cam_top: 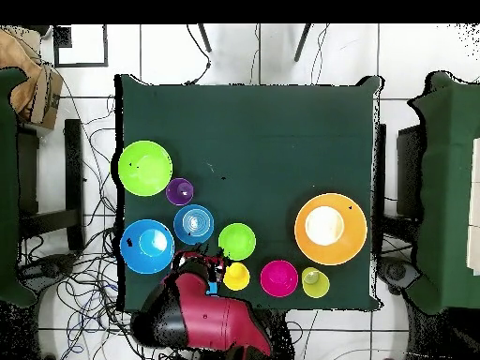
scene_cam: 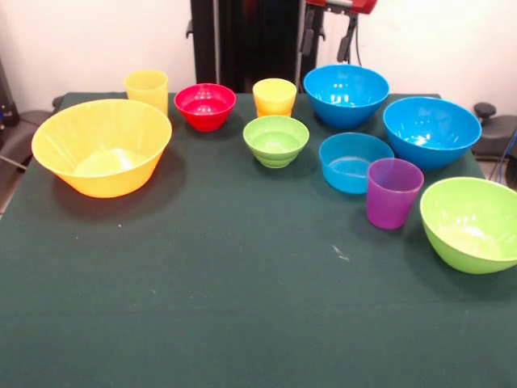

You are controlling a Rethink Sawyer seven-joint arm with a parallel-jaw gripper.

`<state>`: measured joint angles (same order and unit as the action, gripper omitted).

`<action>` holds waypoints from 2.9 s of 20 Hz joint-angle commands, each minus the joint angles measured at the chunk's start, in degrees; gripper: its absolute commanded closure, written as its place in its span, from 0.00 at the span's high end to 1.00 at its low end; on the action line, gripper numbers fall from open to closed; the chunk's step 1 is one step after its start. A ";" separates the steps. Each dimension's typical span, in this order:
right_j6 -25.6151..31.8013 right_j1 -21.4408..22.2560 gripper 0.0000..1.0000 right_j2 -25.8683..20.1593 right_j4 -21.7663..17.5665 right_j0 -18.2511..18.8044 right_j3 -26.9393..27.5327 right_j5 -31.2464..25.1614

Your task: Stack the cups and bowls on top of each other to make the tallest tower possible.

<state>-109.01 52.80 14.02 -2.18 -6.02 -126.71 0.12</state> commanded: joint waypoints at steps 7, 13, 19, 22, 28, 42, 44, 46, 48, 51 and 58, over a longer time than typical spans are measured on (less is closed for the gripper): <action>-8.10 0.33 1.00 -1.68 -0.53 -1.73 -3.51 -3.61; -8.34 -0.26 1.00 -1.76 -0.43 -1.57 -3.42 -2.98; -8.94 0.04 1.00 -3.69 -0.40 0.55 -4.34 -1.69; -8.89 0.38 1.00 -4.68 -0.57 1.61 -4.66 -1.52; -8.47 0.66 1.00 -5.61 -1.32 3.59 -5.41 -1.00; -7.09 -0.80 1.00 -4.62 -3.23 5.31 -6.13 1.44; -7.04 -1.08 1.00 -4.47 -3.18 4.98 -5.91 1.41; -7.02 -1.53 1.00 -3.82 -3.06 4.23 -5.53 1.44; -6.99 -2.13 1.00 -3.00 -2.97 3.39 -5.06 1.63; -7.02 -2.85 1.00 -2.15 -2.86 2.53 -4.57 1.98; -7.12 -3.46 1.00 -2.63 -2.77 2.59 -4.07 2.42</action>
<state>-109.01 54.41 13.69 -2.18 -3.11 -129.83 0.12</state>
